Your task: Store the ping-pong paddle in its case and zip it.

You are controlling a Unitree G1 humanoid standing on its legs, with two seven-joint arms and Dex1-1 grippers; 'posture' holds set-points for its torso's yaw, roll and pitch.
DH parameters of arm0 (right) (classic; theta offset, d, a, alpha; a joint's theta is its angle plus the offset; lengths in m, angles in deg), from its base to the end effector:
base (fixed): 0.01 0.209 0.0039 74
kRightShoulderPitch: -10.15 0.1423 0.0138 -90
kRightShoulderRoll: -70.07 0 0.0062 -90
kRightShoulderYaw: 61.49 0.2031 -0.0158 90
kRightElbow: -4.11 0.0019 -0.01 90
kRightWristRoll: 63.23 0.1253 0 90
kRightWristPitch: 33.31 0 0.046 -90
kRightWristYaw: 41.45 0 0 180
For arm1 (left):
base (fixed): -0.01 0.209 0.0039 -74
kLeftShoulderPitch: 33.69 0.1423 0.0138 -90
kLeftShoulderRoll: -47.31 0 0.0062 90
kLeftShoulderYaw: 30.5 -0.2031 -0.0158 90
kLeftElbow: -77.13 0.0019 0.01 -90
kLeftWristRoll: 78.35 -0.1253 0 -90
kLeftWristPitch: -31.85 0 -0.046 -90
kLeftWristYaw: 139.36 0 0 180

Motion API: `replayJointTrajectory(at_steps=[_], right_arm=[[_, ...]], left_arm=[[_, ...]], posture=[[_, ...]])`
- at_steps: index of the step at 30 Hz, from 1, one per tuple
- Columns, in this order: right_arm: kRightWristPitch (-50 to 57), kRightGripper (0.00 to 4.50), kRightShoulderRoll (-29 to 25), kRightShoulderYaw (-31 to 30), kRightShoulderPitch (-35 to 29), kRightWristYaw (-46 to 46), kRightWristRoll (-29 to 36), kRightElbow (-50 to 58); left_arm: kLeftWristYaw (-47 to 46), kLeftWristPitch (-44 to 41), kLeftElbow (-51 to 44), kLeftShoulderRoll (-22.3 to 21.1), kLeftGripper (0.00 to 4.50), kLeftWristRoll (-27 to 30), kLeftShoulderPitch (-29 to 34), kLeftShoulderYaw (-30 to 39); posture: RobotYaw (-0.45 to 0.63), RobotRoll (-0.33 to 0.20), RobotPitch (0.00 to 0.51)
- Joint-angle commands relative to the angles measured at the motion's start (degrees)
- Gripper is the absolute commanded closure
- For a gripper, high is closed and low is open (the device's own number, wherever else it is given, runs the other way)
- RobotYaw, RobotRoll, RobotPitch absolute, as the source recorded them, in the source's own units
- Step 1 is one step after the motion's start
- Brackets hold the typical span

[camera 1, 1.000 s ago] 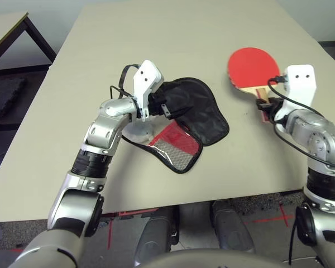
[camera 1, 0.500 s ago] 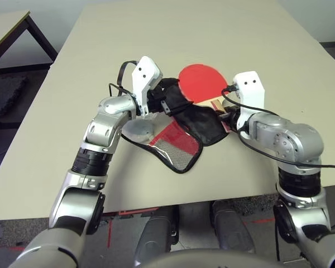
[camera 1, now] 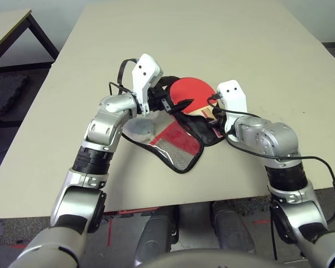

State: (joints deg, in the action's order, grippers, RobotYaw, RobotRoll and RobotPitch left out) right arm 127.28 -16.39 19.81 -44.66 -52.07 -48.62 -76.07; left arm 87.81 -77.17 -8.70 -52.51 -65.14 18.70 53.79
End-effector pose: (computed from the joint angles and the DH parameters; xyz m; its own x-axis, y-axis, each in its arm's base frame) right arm 0.2741 -0.1259 0.1352 0.7592 0.3994 -0.5140 -0.4794 0.8772 -0.0265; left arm 0.3016 0.1880 0.1699 0.5849 -0.8081 -0.0700 0.7778 0.5342 0.3310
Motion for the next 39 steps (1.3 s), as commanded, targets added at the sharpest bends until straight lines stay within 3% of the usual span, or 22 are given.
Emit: replayJointTrajectory(at_steps=[1, 19, 36, 39], right_arm=[[-2.47, 3.36, 0.38, -1.25, 0.63, -1.07, -0.76, -1.65], [-2.85, 3.36, 2.63, -3.49, 1.19, -2.95, -1.96, -1.67], [-4.92, 3.36, 2.03, -1.58, 2.07, -2.69, -4.15, -4.22], [-4.33, 2.39, 1.97, -1.05, 2.30, -3.05, -3.70, -3.29]], left_arm=[[-0.15, -0.78, -1.66, -0.24, 0.00, 0.08, 1.19, 0.08], [-0.51, -0.76, -1.43, -0.65, 0.00, -0.08, 1.17, 0.60], [-0.74, -0.12, -0.41, -0.07, 0.00, -0.17, 0.78, 0.48], [-0.73, -0.07, -0.29, -0.09, 0.00, -0.19, 0.71, 0.50]], posture=[[-0.03, 0.000, 0.164], [-0.01, 0.000, 0.167], [-0.02, 0.000, 0.164], [-0.02, 0.000, 0.163]])
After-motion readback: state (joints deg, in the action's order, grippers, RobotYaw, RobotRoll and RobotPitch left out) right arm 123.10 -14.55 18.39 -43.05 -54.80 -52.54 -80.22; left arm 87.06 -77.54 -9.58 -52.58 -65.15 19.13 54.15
